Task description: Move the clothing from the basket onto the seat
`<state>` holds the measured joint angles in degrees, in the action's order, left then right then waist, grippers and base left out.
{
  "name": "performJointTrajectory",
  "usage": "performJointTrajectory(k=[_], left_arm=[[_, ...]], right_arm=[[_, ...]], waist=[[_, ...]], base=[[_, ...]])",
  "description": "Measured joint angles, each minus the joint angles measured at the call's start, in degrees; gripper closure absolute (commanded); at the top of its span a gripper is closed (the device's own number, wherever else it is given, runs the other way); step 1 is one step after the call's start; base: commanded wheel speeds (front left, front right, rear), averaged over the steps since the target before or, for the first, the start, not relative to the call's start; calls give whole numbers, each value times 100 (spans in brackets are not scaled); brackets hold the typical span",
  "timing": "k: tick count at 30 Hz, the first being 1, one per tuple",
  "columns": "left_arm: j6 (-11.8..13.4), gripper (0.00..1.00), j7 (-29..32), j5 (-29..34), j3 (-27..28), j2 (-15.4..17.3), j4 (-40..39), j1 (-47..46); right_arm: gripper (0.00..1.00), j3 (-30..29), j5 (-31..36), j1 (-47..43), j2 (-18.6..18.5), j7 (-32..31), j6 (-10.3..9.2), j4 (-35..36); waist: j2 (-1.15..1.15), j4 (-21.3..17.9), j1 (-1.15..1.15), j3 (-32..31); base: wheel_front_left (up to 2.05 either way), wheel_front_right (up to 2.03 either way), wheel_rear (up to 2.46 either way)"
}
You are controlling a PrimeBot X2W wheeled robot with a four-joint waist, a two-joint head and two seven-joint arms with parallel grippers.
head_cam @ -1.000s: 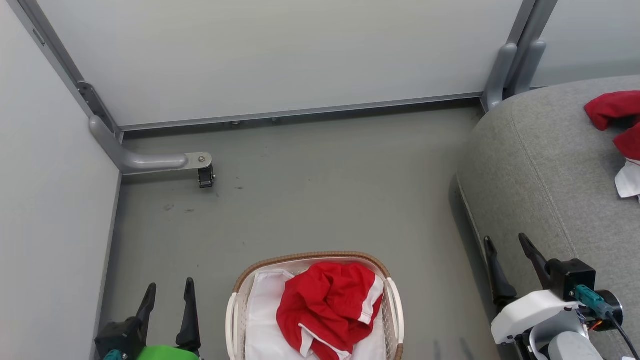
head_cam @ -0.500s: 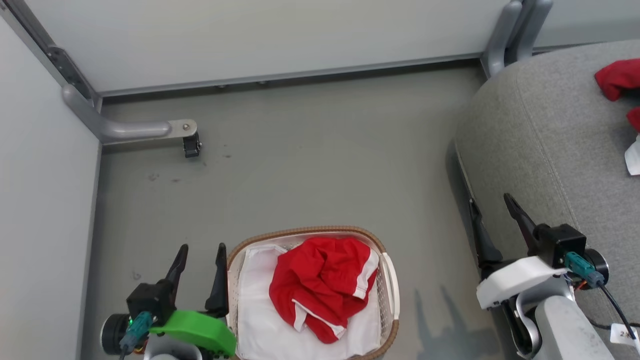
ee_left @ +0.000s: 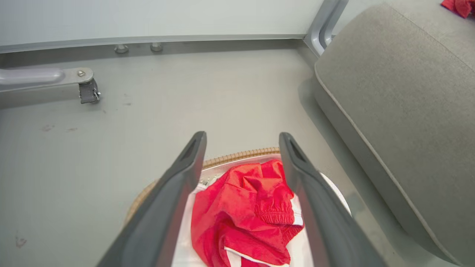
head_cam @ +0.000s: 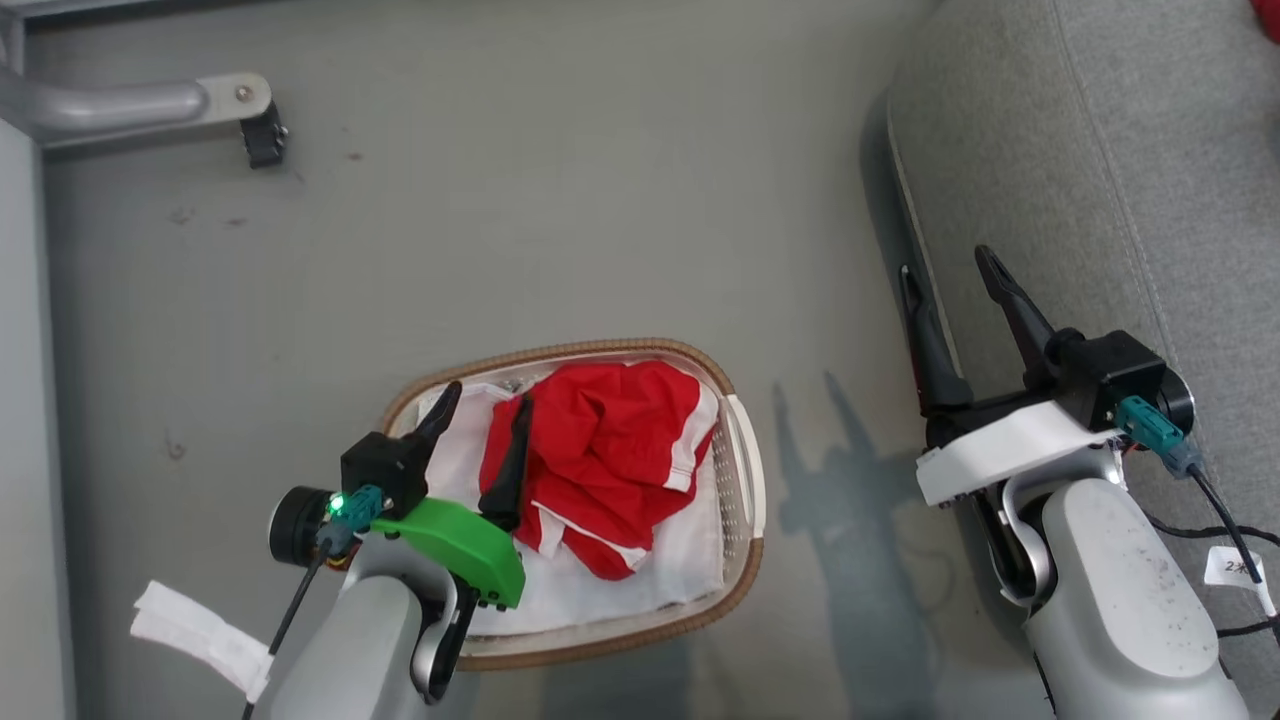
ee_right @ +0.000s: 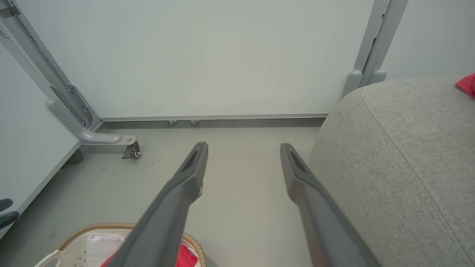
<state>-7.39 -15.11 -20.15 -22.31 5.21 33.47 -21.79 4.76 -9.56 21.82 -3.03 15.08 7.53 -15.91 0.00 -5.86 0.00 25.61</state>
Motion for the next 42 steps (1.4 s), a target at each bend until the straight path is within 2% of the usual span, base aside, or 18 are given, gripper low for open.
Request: performJointTrajectory(k=[18, 27, 32, 42], left_arm=[[0, 0, -1, -866, -1649, 350, 1972, -1785], [0, 0, -1, -1074, -1806, 457, 2988, -2459], [0, 0, -1, -1285, -1976, 379, 3167, -2577], [0, 0, 51, -1543, -2505, 430, 3335, -2817]], right_arm=[[0, 268, -190, 441, 5, 0, 0, 410], [0, 348, -185, 455, 13, 0, 0, 552], [0, 358, -224, 453, 11, 0, 0, 566], [0, 416, -355, 474, 12, 0, 0, 683]], waist=[[0, -615, 1, 1647], [0, -841, 1, 2196], [0, -945, 1, 2375], [0, -1080, 1, 2690]], base=[[0, 0, 0], [0, 0, 0], [0, 0, 0], [0, 0, 0]])
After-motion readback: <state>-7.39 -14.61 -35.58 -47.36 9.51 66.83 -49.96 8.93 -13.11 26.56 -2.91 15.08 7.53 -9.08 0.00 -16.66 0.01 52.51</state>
